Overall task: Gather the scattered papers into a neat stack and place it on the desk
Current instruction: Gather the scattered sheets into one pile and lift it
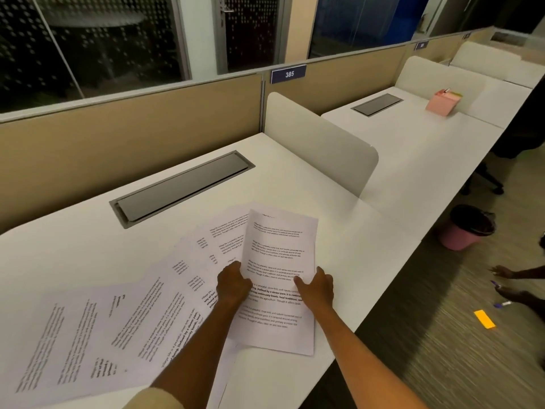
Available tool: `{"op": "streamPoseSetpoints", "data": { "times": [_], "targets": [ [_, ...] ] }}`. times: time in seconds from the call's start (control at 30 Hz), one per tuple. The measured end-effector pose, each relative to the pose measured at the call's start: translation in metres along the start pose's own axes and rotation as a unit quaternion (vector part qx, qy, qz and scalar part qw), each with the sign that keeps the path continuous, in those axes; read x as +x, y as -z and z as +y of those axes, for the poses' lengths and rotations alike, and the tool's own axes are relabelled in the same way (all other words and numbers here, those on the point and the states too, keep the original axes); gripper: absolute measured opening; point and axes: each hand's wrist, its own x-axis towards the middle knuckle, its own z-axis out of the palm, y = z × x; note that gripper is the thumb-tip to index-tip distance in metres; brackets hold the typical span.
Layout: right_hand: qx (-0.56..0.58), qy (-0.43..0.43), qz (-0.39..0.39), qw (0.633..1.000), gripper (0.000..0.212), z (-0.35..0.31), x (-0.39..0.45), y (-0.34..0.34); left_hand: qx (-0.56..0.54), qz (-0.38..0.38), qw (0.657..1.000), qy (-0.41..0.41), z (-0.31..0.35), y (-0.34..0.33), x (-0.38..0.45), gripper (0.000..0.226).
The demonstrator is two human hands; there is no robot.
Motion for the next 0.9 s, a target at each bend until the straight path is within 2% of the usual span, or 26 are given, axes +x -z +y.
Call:
{"op": "streamPoseSetpoints", "data": {
  "times": [0.17,0.3,0.43,0.6,0.77,0.9],
  "targets": [
    [-0.036,0.019,0.007,0.999,0.062,-0.012,0.023,-0.002,0.089,-0.004,0.996,0.024,0.001,-0.009,0.035,0.061],
    [-0.068,0.03,0.005,0.997,0.07,-0.023,0.043,-0.004,0.096,-0.02,0.994,0.041,0.013,-0.015,0.048,0.071],
    [-0.059,0.032,-0.013,0.998,0.072,-0.032,0.063,-0.005,0.087,0.004,0.995,0.053,0.029,-0.02,0.045,0.077],
    [-0.069,0.056,-0.038,0.995,0.076,-0.044,0.081,-0.009,0.021,0.041,0.996,0.08,0.037,-0.017,0.045,0.081],
    [-0.054,0.102,-0.071,0.991,0.072,-0.058,0.096,-0.014,-0.125,0.077,0.981,0.128,0.045,-0.006,0.036,0.07],
    [-0.087,0.159,-0.102,0.978,0.068,-0.07,0.098,-0.022,-0.108,0.112,0.973,0.168,0.032,-0.002,0.03,0.067]
  ]
}}
